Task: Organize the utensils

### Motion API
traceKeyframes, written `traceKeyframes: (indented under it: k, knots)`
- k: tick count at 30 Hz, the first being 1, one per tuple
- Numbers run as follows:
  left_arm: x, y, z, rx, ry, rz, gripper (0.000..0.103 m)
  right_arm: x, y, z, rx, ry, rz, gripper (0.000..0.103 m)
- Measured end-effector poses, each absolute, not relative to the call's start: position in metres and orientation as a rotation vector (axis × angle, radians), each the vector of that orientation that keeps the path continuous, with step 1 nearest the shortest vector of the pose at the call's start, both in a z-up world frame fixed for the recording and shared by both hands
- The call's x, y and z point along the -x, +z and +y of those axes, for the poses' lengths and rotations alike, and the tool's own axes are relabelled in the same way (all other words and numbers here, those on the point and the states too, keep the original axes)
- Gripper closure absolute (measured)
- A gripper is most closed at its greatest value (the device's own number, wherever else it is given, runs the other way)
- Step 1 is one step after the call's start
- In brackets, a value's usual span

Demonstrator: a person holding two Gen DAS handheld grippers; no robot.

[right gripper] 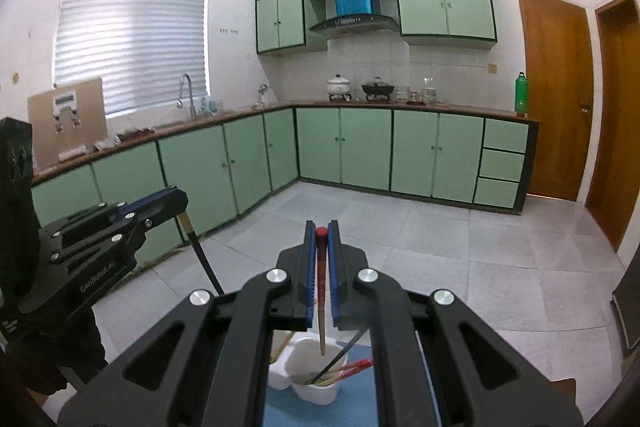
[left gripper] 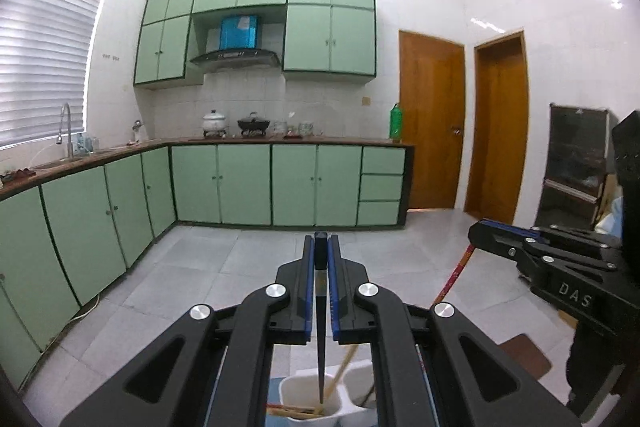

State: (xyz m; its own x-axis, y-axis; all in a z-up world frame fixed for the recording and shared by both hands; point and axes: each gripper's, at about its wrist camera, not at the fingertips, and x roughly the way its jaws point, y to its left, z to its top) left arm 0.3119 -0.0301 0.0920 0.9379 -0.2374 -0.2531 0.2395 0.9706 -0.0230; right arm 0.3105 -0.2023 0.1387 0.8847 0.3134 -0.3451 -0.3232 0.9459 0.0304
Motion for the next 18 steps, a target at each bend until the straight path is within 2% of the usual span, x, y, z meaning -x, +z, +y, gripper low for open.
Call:
traceKeyframes:
  k: [8,11,14,16,17,18]
  knots:
    - [-0.353,0.029,-0.026,0.008,-0.247,0.401,0.096,-0.343,0.078,-0.191,0.026,0.326,0.482,0.098]
    - [-0.358,0.014,-0.023,0.005,-0.245,0.444,0.092,-0.344,0.057,-0.185,0.05,0.323,0.524,0.098]
    - [-0.357,0.005,-0.019,0.009,-0.245,0.466,0.083,-0.341,0.042,-0.18,0.063,0.319,0.555,0.096]
    - [-0.348,0.007,-0.016,0.017,-0.251,0.457,0.072,-0.335,0.038,-0.18,0.064,0.312,0.556,0.089]
    - [-0.343,0.009,-0.013,0.022,-0.252,0.449,0.068,-0.33,0.039,-0.182,0.06,0.303,0.546,0.078]
    - [-0.342,0.011,-0.01,0.025,-0.252,0.443,0.059,-0.325,0.041,-0.186,0.049,0.294,0.531,0.07]
